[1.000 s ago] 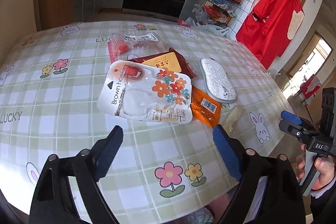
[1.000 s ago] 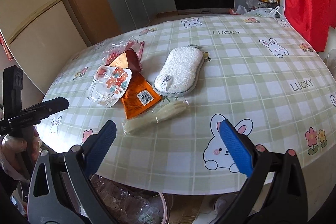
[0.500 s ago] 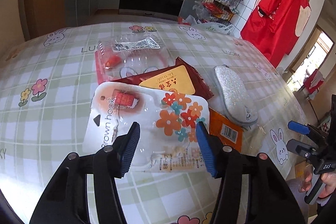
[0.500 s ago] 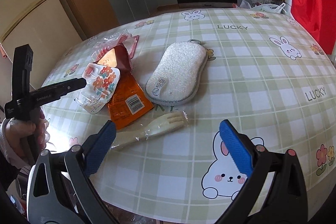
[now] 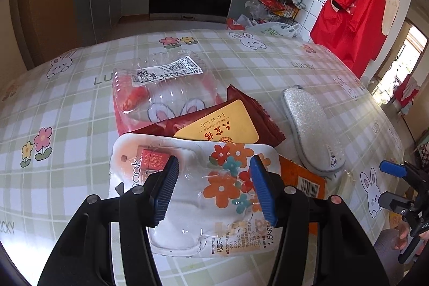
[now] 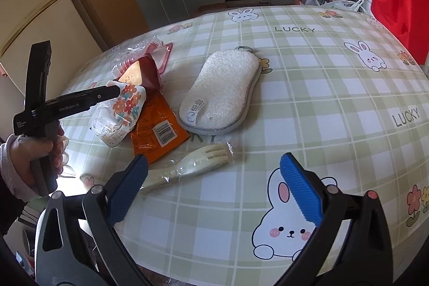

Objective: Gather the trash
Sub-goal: 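Move the left gripper to the Brown hook blister pack and grasp it, then grasp the plastic fork with the right gripper while the left gripper lifts the blister pack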

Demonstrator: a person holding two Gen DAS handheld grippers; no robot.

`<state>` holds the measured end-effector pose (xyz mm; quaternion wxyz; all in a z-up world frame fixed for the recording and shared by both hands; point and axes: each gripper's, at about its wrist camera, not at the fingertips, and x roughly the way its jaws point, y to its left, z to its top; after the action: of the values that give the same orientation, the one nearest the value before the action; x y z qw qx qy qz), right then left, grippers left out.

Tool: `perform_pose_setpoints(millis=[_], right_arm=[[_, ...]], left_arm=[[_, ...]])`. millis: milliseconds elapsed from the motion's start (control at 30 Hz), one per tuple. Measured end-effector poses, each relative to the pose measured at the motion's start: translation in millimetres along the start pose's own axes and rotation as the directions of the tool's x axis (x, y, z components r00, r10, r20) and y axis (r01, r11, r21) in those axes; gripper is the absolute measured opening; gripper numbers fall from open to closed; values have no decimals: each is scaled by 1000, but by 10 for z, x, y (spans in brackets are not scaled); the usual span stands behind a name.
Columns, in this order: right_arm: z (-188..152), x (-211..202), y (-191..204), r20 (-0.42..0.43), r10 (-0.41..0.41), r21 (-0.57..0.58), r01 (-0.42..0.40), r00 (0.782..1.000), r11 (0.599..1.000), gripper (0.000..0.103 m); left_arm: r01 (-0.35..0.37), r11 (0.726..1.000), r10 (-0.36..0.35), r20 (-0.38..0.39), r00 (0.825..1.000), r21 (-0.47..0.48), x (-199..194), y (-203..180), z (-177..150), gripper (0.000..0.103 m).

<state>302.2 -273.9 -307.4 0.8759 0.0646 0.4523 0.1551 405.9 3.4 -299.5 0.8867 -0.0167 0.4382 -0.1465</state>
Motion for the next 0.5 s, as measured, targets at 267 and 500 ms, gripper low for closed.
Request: perform_pose_setpoints(millis=[267,500], right_arm=[[30,45,48,-17,12,-27,-12,1000,1000,97],[-42,156,150,-66,28,-66,-33,997,997,97]], left_arm=[[-37,997,35,32,999,65,-53,-59,-33,0],[-8,999,7,49,999,34,-319,136,-199,0]])
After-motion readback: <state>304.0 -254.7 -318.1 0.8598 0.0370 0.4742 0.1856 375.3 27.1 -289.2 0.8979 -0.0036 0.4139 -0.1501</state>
